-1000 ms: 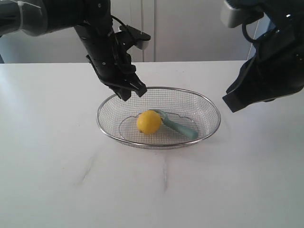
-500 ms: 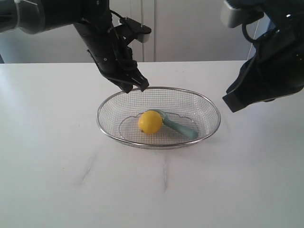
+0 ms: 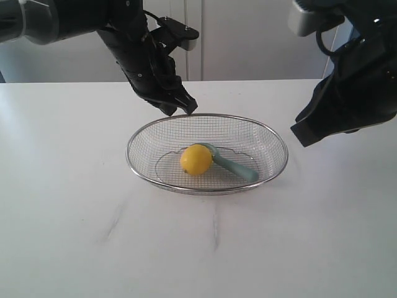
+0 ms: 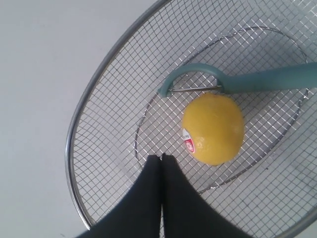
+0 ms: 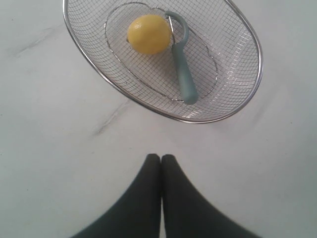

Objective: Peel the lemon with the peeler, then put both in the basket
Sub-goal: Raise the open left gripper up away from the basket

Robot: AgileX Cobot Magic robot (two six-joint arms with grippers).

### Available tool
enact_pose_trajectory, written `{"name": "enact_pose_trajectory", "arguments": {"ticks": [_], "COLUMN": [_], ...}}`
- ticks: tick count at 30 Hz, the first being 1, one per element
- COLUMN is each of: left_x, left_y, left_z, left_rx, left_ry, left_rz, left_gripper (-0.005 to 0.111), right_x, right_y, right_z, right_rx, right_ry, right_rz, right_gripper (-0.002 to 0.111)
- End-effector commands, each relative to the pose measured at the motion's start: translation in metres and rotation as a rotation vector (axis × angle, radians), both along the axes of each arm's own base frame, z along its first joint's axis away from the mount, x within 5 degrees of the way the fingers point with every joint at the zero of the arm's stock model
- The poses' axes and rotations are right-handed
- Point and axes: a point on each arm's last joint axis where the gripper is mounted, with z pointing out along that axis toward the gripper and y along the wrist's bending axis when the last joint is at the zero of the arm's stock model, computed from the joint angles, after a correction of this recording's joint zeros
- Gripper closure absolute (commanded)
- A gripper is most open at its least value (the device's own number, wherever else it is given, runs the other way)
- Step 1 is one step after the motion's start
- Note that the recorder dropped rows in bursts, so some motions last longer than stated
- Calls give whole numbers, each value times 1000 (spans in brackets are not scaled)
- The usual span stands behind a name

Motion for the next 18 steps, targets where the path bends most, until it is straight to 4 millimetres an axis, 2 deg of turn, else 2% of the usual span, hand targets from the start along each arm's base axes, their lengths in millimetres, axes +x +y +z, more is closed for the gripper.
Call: {"name": "enact_pose_trajectory", "arguments": {"ticks": [1, 7, 13, 18], "left_x": [-5, -10, -22, -42], "left_y": [0, -4, -13, -1], "left_z": [5, 8, -4, -19], "left_rx": [-8, -72, -165, -163], "left_ry": [25, 37, -70, -166], "left_rz": [5, 13, 2, -21], "left_gripper": [107, 107, 107, 107], "right_x": [0, 0, 0, 0], "right_y": [-2, -2, -2, -2], "right_z": [3, 3, 3, 3], "right_rx": [-1, -1, -1, -1], "right_ry": [-16, -16, -16, -16], "right_rz": [-3, -3, -3, -3], "right_gripper": [108, 108, 108, 108]}}
